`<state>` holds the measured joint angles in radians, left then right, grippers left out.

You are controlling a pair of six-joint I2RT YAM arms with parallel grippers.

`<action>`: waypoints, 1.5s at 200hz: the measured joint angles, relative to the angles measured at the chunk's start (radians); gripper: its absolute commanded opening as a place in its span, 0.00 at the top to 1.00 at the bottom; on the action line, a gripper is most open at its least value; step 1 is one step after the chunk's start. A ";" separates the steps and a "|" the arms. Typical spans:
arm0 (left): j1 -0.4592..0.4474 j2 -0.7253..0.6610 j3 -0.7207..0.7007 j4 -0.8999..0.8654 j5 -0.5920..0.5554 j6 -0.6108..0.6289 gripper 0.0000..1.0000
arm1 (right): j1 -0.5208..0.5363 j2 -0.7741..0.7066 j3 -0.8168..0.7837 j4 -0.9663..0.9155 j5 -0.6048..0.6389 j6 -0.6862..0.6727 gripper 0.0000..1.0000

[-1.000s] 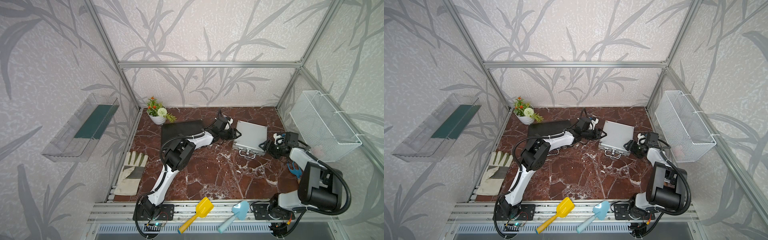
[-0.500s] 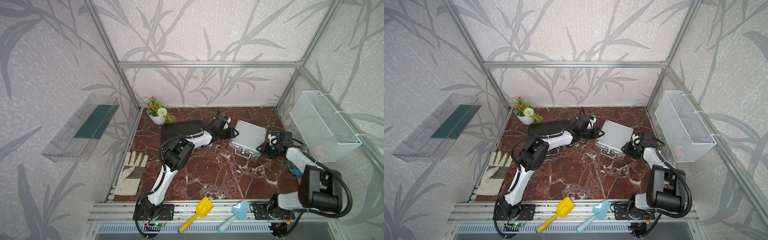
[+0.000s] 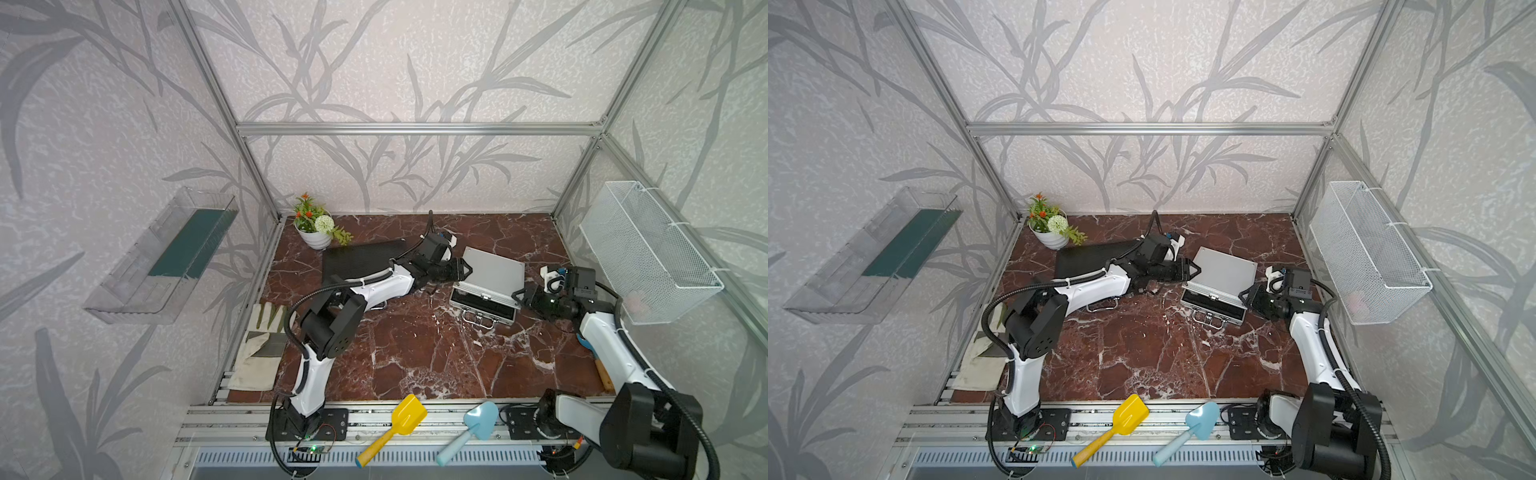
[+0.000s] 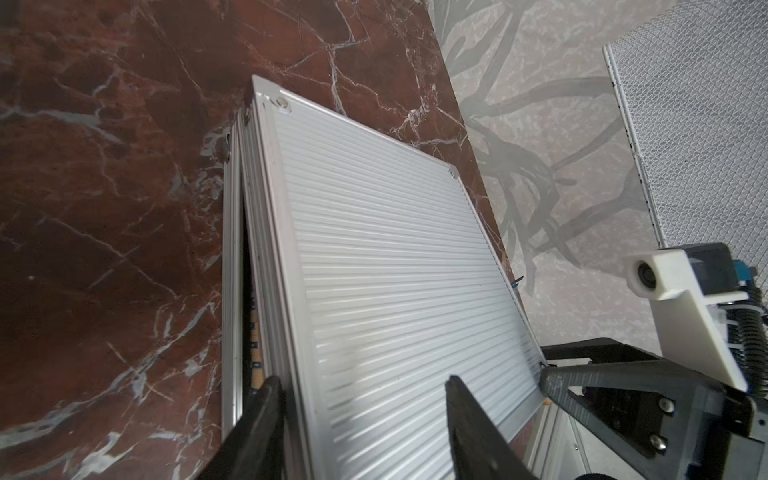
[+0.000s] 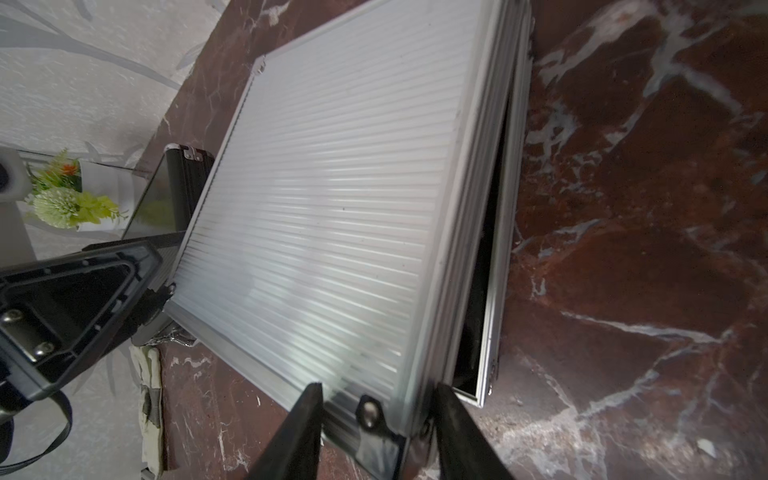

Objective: Open the poker set cases
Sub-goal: Open the case lid on the poker set case.

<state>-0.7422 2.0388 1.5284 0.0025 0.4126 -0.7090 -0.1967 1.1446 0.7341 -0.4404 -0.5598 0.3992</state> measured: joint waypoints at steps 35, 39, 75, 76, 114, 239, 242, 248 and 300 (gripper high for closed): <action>0.004 0.020 0.193 -0.144 -0.011 0.028 0.50 | -0.013 -0.024 0.087 0.041 -0.002 0.057 0.53; 0.006 0.027 0.220 -0.157 -0.011 0.029 0.50 | -0.014 -0.022 0.101 0.050 -0.002 0.063 0.53; 0.024 0.109 0.423 -0.200 -0.005 0.019 0.50 | -0.025 0.024 0.196 0.109 0.002 0.092 0.50; 0.026 0.114 0.431 -0.202 -0.004 0.018 0.50 | -0.026 0.027 0.199 0.112 0.002 0.094 0.50; 0.046 0.235 0.632 -0.235 0.018 -0.022 0.49 | -0.038 0.101 0.267 0.169 0.008 0.129 0.47; 0.076 0.597 1.201 -0.228 0.011 -0.224 0.12 | -0.059 0.392 0.440 0.374 0.068 0.259 0.25; 0.076 0.597 1.201 -0.225 0.010 -0.228 0.11 | -0.059 0.400 0.445 0.379 0.069 0.267 0.24; 0.076 0.597 1.201 -0.220 0.005 -0.229 0.07 | -0.059 0.413 0.454 0.388 0.068 0.275 0.22; 0.117 0.597 1.201 -0.189 -0.036 -0.251 0.01 | -0.051 0.524 0.558 0.440 0.043 0.338 0.08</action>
<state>-0.6247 2.6358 2.7296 -0.1867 0.3767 -0.9600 -0.2478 1.6688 1.2922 -0.0002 -0.5167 0.7376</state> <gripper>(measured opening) 0.994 0.881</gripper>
